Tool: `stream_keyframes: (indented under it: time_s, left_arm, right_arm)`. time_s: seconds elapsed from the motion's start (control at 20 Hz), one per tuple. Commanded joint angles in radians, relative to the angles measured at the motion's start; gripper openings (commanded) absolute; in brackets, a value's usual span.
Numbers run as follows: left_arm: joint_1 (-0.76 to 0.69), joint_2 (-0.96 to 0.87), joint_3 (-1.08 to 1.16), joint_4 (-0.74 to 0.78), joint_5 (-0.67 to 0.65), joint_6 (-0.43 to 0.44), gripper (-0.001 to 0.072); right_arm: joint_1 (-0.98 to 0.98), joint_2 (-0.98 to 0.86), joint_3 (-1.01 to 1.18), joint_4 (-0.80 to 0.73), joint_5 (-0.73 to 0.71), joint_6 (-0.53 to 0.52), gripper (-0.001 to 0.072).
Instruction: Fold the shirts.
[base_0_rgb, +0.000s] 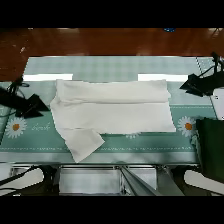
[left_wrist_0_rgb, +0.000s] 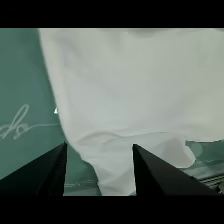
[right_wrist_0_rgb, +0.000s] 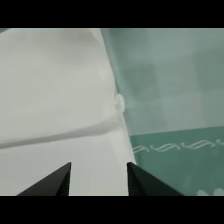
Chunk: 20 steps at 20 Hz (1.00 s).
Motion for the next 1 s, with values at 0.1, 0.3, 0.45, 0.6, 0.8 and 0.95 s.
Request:
stream_keyframes:
  time_s: [0.1, 0.3, 0.45, 0.6, 0.8, 0.95]
  left_arm:
    - [0.190, 0.257, -0.406, -0.027, 0.071, -0.003, 0.0505]
    - [0.159, 0.257, -0.500, -0.074, 0.116, 0.001, 0.0505]
    - [0.090, 0.248, -0.534, -0.146, 0.199, -0.004, 0.0503]
    - [-0.017, 0.206, -0.545, -0.161, 0.256, -0.018, 0.0503]
    - [-0.153, 0.127, -0.544, -0.213, 0.327, -0.026, 0.0502]
    - [-0.200, 0.115, -0.537, -0.262, 0.376, -0.025, 0.0254]
  right_arm:
    - [-0.014, 0.311, -0.441, 0.285, -0.160, -0.159, 0.0407]
    - [-0.014, 0.381, -0.489, 0.279, -0.127, -0.163, 0.0407]
    - [-0.014, 0.381, -0.489, 0.294, -0.124, -0.154, 0.0406]
    - [-0.014, 0.381, -0.489, 0.317, -0.111, -0.152, 0.0407]
    - [-0.026, 0.381, -0.486, 0.342, -0.095, -0.145, 0.0406]
    - [-0.171, 0.385, -0.433, 0.317, -0.004, -0.146, 0.0406]
